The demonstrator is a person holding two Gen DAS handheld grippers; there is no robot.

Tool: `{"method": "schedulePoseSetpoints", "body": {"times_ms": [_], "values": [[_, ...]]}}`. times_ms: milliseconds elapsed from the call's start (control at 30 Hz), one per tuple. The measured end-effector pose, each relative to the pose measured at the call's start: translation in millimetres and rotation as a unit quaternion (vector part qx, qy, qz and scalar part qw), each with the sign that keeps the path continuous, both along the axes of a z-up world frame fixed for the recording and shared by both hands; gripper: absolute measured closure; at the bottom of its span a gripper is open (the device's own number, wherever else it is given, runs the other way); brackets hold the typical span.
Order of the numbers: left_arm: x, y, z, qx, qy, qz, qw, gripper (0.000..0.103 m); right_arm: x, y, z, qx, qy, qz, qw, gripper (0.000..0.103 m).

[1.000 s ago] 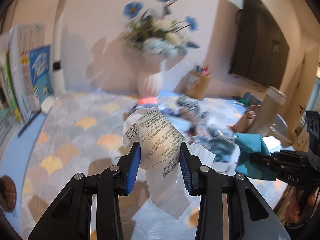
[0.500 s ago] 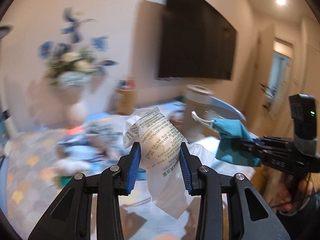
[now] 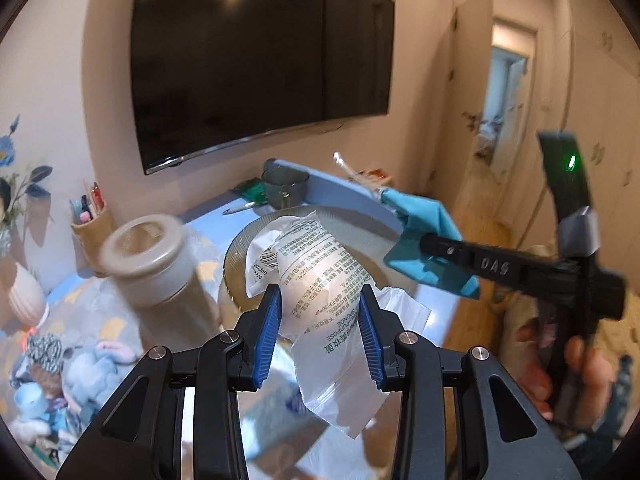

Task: Organize soft objects
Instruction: 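Lower both items into the glass tray and open both grippers, then move both tools back over the pile of soft items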

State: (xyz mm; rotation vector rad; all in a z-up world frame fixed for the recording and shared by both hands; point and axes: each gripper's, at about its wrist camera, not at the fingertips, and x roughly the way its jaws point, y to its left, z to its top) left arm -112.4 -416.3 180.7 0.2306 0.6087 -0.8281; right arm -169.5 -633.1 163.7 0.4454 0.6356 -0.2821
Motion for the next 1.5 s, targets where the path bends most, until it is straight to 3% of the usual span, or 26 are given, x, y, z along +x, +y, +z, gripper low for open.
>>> {"method": "schedulePoseSetpoints", "body": {"times_ms": [167, 267, 300, 367, 400, 433, 467, 700, 800, 900, 1000, 1100, 1200, 1300, 1367, 1500], "values": [[29.4, -40.9, -30.4, 0.026, 0.022, 0.015, 0.9993, 0.068, 42.0, -34.9, -16.0, 0.023, 0.039, -0.020, 0.999, 0.094], [41.7, -54.8, -39.7, 0.032, 0.013, 0.025, 0.9991, 0.065, 59.5, -42.3, -20.6, 0.031, 0.048, -0.018, 0.998, 0.094], [43.5, -57.4, -41.5, 0.032, 0.009, 0.023, 0.9992, 0.060, 63.2, -44.1, -20.9, 0.032, 0.051, -0.018, 0.998, 0.094], [47.1, -63.4, -45.9, 0.041, -0.003, 0.023, 0.9989, 0.028, 67.4, -46.2, -24.2, 0.041, 0.056, -0.013, 0.998, 0.086], [48.2, -63.7, -46.8, 0.039, -0.009, 0.028, 0.9988, 0.025, 65.5, -47.3, -26.0, 0.046, 0.058, -0.008, 0.997, 0.074], [48.6, -61.7, -47.0, 0.035, -0.011, 0.030, 0.9989, 0.025, 67.7, -49.0, -27.9, 0.050, 0.060, -0.005, 0.997, 0.057], [48.0, -62.2, -47.1, 0.033, -0.003, 0.026, 0.9991, 0.025, 69.3, -49.8, -30.3, 0.051, 0.062, -0.004, 0.997, 0.051], [19.5, -36.0, -27.9, 0.007, 0.002, -0.004, 1.0000, 0.025, 47.4, -40.4, -21.1, 0.050, 0.042, 0.000, 0.998, 0.051], [-0.8, -5.5, -11.2, -0.002, 0.010, -0.019, 0.9998, 0.025, 30.9, -23.2, -6.8, 0.025, 0.038, 0.005, 0.999, 0.051], [-9.6, 44.6, -4.0, 0.011, 0.022, 0.001, 0.9997, 0.025, 12.1, 1.4, 3.2, 0.004, 0.030, 0.028, 0.999, 0.051], [-15.4, 113.2, 3.3, 0.002, 0.017, 0.042, 0.9990, 0.025, -11.6, 36.7, 5.3, -0.029, 0.019, 0.067, 0.997, 0.051], [-16.6, 188.6, 9.5, -0.002, 0.001, 0.112, 0.9937, 0.025, -26.6, 74.6, 3.6, -0.041, 0.007, 0.115, 0.993, 0.051], [-7.2, 252.6, 8.1, 0.012, 0.012, 0.200, 0.9796, 0.023, -25.8, 120.1, 3.7, -0.050, -0.004, 0.173, 0.984, 0.051], [5.5, 315.9, 3.5, 0.017, 0.010, 0.292, 0.9562, 0.023, -14.0, 176.5, 4.8, -0.064, -0.009, 0.238, 0.969, 0.051], [10.7, 348.6, -1.1, 0.025, 0.010, 0.332, 0.9431, 0.023, -4.5, 211.9, 0.1, -0.071, -0.006, 0.275, 0.959, 0.051], [25.1, 395.4, -18.6, 0.006, 0.036, 0.359, 0.9327, 0.023, 23.1, 291.1, -14.9, -0.089, 0.015, 0.344, 0.934, 0.051]]}}
